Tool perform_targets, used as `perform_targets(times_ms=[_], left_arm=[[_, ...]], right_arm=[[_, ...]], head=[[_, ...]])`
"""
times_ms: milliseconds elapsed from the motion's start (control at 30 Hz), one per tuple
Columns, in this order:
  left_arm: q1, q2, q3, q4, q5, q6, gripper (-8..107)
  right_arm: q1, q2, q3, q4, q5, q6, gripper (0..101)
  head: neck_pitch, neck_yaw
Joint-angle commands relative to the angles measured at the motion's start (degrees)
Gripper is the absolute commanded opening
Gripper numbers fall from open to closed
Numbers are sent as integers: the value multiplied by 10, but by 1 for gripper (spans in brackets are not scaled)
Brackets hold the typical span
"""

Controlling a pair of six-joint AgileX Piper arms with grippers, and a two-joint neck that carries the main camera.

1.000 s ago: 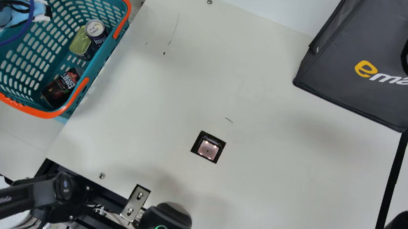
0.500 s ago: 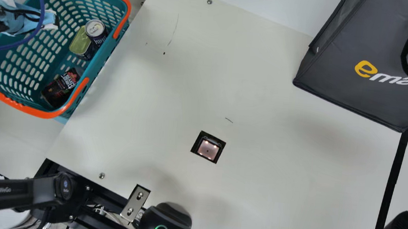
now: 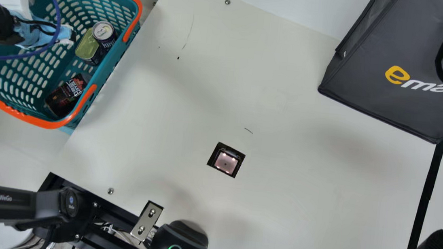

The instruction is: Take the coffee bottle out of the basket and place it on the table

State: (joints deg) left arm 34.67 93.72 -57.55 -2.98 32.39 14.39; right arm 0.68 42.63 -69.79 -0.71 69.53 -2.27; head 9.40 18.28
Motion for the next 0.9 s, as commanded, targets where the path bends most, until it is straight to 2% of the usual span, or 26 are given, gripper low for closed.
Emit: perform_targets(times_ms=[0, 467, 867], left_arm=[[2, 4, 4, -3, -6, 7, 90], [2, 42, 28, -60, -40, 98, 90], [12, 62, 40, -132, -49, 238, 90]], right_arm=[[0, 0, 0, 0, 0, 0, 91], [0, 0, 0, 0, 0, 0, 91], [0, 0, 0, 0, 0, 0, 91]], head=[[-15, 1], [-15, 1], [-15, 1]])
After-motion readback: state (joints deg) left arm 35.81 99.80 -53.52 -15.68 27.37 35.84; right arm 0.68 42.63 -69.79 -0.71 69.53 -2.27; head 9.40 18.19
